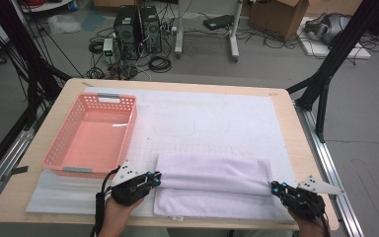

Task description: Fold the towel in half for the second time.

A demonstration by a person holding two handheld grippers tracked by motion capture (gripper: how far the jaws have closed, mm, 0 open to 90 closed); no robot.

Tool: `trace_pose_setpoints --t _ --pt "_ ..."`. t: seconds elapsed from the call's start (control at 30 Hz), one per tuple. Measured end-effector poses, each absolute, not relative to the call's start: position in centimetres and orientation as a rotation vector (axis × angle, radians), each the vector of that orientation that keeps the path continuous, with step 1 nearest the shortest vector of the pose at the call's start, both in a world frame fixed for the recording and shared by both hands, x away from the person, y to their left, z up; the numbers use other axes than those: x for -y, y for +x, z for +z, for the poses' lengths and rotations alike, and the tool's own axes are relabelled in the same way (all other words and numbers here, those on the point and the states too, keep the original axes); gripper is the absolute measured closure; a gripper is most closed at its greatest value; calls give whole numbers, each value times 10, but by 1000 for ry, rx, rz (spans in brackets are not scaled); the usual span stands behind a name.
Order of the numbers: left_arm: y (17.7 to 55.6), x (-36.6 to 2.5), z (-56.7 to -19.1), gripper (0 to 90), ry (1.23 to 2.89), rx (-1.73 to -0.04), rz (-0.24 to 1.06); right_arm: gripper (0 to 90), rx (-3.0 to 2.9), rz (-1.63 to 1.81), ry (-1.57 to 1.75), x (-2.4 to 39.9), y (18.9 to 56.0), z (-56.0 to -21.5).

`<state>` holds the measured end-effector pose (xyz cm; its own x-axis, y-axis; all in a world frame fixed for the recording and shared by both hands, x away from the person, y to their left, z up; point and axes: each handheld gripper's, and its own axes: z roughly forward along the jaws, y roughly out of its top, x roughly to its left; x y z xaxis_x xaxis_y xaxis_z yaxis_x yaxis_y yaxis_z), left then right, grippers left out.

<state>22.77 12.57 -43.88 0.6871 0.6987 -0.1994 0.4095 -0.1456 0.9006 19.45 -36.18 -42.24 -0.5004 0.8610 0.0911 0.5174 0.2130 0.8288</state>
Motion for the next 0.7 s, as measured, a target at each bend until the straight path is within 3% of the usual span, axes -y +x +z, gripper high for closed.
trace_pose_setpoints --t 0.27,0.37,0.47,0.7 --pt "203 -127 -444 819 1798 -881 292 850 -2123 1187 1283 362 174 -425" --pt "199 -127 -445 633 1799 -909 291 812 -2150 1156 1307 363 168 -428" --pt "197 -130 -441 549 1750 -918 307 690 -2110 1193 1333 368 163 -426" --pt "197 -136 -433 510 1642 -903 367 659 -1959 1211 1275 370 158 -411"
